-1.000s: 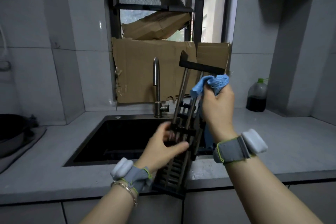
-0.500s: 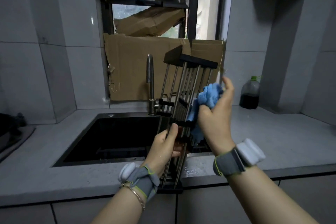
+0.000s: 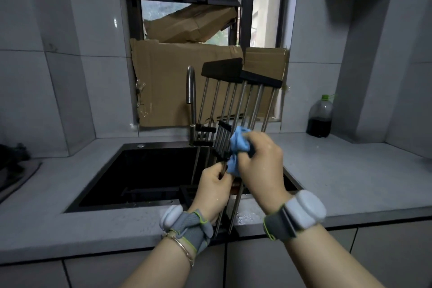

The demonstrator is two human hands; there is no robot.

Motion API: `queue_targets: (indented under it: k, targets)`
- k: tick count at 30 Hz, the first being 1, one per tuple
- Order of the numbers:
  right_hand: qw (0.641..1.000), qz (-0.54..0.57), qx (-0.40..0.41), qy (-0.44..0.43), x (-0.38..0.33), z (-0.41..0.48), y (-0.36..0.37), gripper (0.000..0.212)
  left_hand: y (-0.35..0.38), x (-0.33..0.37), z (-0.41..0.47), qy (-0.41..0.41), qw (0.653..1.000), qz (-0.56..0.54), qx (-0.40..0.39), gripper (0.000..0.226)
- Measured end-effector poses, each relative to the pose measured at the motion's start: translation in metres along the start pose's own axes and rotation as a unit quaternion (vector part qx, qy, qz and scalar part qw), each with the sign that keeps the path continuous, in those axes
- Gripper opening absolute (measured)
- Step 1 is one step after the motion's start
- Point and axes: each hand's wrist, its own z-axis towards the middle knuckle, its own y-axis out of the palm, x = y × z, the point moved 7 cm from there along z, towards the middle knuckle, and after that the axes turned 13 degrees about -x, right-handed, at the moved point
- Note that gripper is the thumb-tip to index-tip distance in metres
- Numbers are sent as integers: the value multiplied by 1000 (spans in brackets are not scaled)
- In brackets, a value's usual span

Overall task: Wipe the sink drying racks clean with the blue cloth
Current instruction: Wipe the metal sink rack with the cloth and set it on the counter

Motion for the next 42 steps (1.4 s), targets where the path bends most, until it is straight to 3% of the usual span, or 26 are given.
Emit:
queue_targets:
  k: [4,9,12,13,17,24,26,29,31,34,38,40,42]
  targets:
    - [999,-1,-31,5,-3,12,-11,27,1,-4,0,1,1000,-10,8,20]
    - [983,114,140,23,-19,52,-57,27,17,-4,-4,-25,999,-27,-19,20]
    - [979,105,166,46,-14,49,-53,25,16,-6,-1,-10,1000,-22,-17,20]
    - [982,97,154,43,-11,44,-48,24,14,-6,0,-6,1000,-23,-11,22]
    - [997,48,37,40,8,8,-16,17,14,-12,5,6,1000,-26,1,67]
    - [992,-102,-65,-23,1,-1,-14,17,16,-11,2,10,999,-51,8,37]
    - [993,-105,-27,-47,-6,3,-29,15,17,-13,3,16,999,-50,6,39]
    - [993,-1,104,-62,-14,3,-56,14,19,-16,5,7,999,-48,12,43]
    - [996,66,66,-17,-14,10,-42,16,23,-17,6,4,999,-50,10,47]
    - [999,51,6,1,-24,19,-19,23,26,-14,8,13,999,-46,6,35]
    - [986,118,115,12,-32,49,-46,23,33,-14,5,19,999,-42,3,19]
    - [977,125,167,38,-31,62,-56,20,37,-9,5,28,999,-39,-1,28]
    - [978,119,168,33,-31,61,-53,20,33,-11,9,33,999,-16,12,38]
